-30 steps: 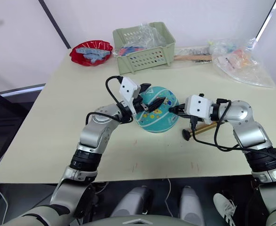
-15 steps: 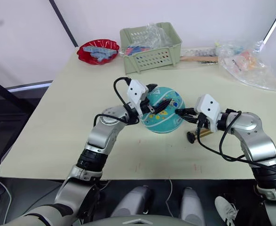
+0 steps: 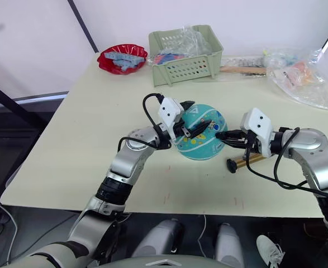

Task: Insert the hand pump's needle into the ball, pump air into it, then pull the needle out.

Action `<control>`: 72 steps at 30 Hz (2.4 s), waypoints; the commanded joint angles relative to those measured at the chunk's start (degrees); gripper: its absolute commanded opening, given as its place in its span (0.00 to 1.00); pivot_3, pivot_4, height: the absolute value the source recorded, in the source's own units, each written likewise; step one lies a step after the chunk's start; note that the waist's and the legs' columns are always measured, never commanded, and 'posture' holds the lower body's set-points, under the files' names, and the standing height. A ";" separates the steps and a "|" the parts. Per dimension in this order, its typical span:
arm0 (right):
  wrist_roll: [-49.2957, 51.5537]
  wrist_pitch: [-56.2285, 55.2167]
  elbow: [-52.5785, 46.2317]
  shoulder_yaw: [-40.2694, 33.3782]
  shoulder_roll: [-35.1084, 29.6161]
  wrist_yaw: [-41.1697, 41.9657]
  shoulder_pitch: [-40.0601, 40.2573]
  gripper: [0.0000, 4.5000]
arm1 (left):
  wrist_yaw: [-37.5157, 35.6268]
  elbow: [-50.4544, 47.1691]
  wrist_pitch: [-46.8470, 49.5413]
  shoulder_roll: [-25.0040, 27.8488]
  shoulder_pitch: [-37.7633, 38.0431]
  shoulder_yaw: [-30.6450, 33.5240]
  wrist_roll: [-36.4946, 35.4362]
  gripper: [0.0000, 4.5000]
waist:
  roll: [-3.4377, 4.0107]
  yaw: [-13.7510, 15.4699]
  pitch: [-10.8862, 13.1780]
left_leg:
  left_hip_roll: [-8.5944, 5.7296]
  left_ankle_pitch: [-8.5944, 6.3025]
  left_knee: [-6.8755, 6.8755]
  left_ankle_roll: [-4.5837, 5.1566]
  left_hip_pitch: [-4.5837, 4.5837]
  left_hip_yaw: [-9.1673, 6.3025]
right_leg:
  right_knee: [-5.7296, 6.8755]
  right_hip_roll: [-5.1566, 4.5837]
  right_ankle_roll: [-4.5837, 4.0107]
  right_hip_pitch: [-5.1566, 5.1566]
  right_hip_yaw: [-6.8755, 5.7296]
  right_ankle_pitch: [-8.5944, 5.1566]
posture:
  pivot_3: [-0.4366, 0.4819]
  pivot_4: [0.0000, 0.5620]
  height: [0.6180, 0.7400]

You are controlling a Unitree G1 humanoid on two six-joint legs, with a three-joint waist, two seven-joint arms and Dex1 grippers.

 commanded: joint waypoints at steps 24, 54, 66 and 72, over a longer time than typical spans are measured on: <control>1.83 7.59 -7.32 -3.91 -12.23 4.45 -15.16 0.02 | 1.74 13.57 4.18 2.26 5.32 -4.97 5.39 1.00 | 0.03 0.18 0.01 | -0.09 0.00 0.07 0.01 -0.65 -0.17 | -0.10 -0.09 0.00 -0.48 -0.23 0.01 | 0.48 0.27 1.00; 1.49 9.69 -4.79 -5.34 -12.34 8.99 -20.77 0.02 | -2.31 34.18 -1.36 -3.02 -2.58 -12.88 13.88 1.00 | 0.05 1.77 0.00 | -0.21 0.09 0.80 0.13 -0.62 -0.26 | 0.12 -0.15 0.30 -0.17 -0.34 0.20 | 0.48 0.27 1.00; 0.91 8.18 -2.87 -6.96 -14.13 11.58 -20.72 0.02 | -2.08 36.03 -2.14 -3.15 -2.57 -12.83 14.35 1.00 | 0.05 1.81 0.00 | -0.25 0.09 0.79 0.13 -0.65 -0.27 | 0.11 -0.21 0.31 -0.17 -0.37 0.20 | 0.48 0.27 1.00; 0.74 7.35 -2.10 -7.60 -15.44 12.46 -20.71 0.02 | -1.77 36.42 -2.44 -3.24 -2.38 -12.95 14.53 1.00 | 0.05 1.88 0.00 | -0.26 0.09 0.79 0.13 -0.65 -0.27 | 0.11 -0.24 0.32 -0.17 -0.38 0.19 | 0.48 0.27 1.00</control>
